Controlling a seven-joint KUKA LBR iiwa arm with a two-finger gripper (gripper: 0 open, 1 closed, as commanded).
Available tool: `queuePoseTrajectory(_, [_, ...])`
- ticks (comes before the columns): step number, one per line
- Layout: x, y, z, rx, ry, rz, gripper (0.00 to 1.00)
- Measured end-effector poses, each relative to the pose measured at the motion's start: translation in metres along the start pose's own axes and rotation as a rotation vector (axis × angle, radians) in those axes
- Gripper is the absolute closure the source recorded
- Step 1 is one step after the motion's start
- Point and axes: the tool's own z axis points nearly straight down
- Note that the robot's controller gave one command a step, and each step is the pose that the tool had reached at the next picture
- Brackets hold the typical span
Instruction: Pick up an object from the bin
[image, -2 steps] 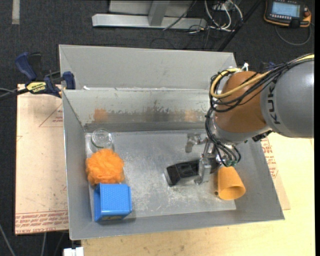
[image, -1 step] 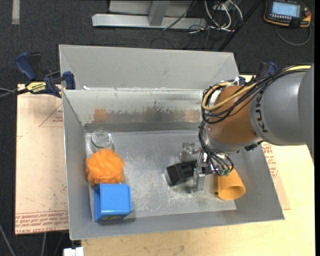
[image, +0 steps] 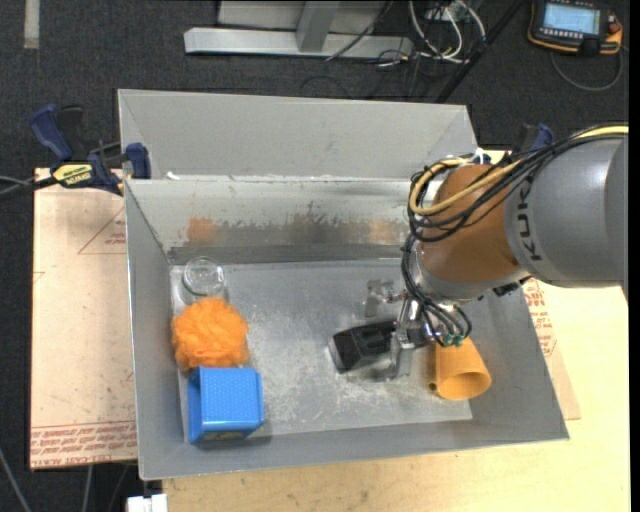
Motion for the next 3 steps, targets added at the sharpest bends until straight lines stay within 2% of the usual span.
queuePoseTrajectory(1, [0.000, 0.001, -0.005, 0.000, 0.000, 0.001, 0.00])
queuePoseTrajectory(2, [-0.018, 0.007, 0.012, 0.001, 0.002, -0.049, 1.00])
queuePoseTrajectory(3, [-0.018, 0.007, 0.012, 0.001, 0.002, -0.049, 1.00])
